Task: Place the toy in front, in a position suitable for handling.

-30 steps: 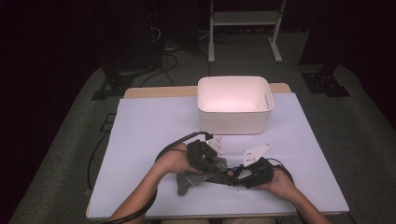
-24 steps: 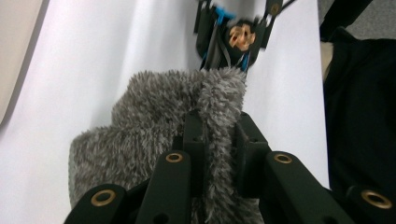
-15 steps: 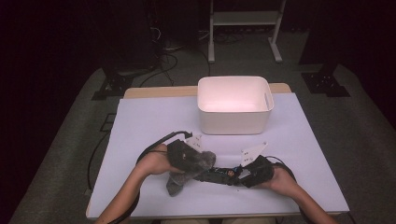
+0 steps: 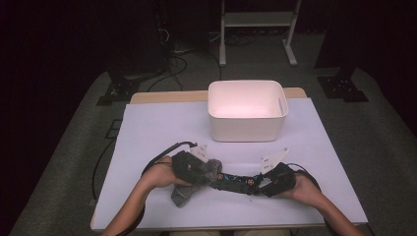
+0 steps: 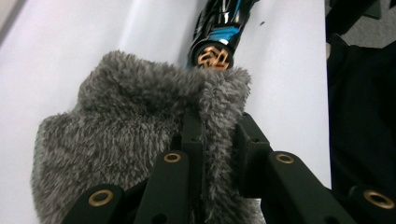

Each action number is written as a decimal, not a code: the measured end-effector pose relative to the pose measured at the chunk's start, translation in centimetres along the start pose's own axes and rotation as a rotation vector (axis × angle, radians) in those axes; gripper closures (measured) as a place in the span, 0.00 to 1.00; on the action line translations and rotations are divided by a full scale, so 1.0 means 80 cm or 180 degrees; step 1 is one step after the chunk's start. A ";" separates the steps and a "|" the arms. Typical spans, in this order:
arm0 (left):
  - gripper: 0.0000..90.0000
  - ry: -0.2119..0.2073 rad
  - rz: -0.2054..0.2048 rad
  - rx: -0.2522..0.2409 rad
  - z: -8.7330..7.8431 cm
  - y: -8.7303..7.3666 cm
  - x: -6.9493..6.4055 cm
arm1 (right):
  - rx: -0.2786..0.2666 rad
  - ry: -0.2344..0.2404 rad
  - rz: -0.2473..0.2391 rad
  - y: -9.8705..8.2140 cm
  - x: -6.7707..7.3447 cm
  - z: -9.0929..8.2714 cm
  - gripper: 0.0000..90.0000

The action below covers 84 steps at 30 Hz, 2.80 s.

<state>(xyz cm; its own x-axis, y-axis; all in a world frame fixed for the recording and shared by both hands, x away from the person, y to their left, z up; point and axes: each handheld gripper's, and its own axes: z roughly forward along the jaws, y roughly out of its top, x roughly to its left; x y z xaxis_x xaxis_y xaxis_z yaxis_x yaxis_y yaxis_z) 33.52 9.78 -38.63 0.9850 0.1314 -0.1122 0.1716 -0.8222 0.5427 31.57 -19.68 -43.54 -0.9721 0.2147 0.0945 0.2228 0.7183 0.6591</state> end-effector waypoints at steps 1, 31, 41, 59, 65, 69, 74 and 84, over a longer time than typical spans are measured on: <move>0.85 -0.0016 0.0007 0.0013 0.003 0.001 0.000 | 0.0027 0.0004 -0.0001 0.002 0.000 0.000 0.61; 0.84 -0.0106 -0.0120 -0.0168 0.009 -0.012 0.003 | 0.0702 -0.0112 -0.0359 0.104 0.011 0.052 0.63; 0.88 -0.0324 -0.0205 -0.0544 -0.003 -0.009 0.008 | 0.0438 0.0074 -0.0357 0.097 0.016 0.044 0.63; 0.89 -0.0072 0.0090 -0.0615 -0.063 0.042 0.002 | -0.0666 -0.0005 -0.0024 0.076 -0.002 0.028 0.63; 0.89 -0.0093 0.0143 -0.0622 -0.064 0.049 -0.002 | -0.0801 -0.0017 0.0091 0.057 -0.006 0.019 0.63; 0.88 -0.0092 0.0221 -0.0567 -0.063 0.058 -0.009 | -0.0780 -0.0061 0.0072 0.056 -0.003 0.016 0.63; 0.88 -0.0145 0.0256 -0.0523 -0.048 0.062 -0.012 | -0.0708 -0.0119 0.0030 0.056 0.002 0.010 0.63; 0.88 -0.0264 0.0283 -0.0560 -0.025 0.071 -0.012 | -0.0575 -0.0260 -0.0081 0.051 0.007 -0.010 0.63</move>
<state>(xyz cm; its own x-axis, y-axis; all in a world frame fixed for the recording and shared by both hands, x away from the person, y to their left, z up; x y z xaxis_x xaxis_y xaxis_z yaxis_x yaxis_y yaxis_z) 33.61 6.12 -33.76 0.9925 0.0107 -0.1215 0.0922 -0.7182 0.6897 31.89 -17.14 -40.20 -0.9664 0.2561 0.0201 0.1741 0.5954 0.7843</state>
